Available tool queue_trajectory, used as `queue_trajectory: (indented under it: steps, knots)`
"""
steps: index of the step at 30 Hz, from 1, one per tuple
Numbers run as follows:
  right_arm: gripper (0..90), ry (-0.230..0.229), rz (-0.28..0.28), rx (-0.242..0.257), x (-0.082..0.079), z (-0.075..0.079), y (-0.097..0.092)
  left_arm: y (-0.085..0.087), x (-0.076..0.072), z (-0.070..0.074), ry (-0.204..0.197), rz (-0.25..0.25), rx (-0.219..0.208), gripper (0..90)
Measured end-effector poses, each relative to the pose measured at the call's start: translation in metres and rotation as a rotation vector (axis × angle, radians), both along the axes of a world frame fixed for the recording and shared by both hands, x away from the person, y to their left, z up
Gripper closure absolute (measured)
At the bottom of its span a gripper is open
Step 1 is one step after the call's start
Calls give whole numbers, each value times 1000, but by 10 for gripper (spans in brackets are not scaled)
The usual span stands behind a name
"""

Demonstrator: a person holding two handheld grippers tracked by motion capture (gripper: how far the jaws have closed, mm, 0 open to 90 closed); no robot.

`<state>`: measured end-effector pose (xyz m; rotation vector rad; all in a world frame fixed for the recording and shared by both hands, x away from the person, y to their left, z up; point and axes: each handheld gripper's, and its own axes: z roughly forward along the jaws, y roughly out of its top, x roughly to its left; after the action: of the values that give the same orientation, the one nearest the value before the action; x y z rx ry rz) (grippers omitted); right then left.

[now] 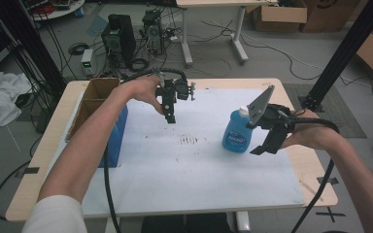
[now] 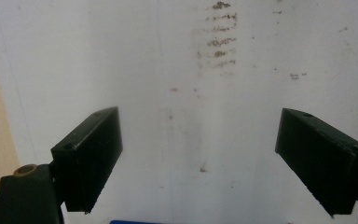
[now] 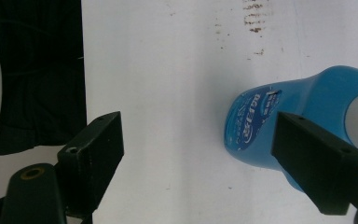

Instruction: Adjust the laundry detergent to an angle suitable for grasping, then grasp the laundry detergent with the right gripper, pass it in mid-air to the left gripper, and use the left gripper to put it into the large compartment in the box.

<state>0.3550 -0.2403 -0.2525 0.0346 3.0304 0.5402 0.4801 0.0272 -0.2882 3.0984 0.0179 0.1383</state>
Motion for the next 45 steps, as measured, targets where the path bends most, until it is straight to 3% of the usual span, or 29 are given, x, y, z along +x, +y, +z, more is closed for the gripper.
queue_trajectory:
  steps: [22, 45]
  knots:
    - [167, -12, -5, -15, 0, -2, 1, 1, -2, 2, -5, 5, 3, 153]
    - [171, -20, -23, 12, 2, 1, -4, 4, -8, 5, -9, 13, 10, 153]
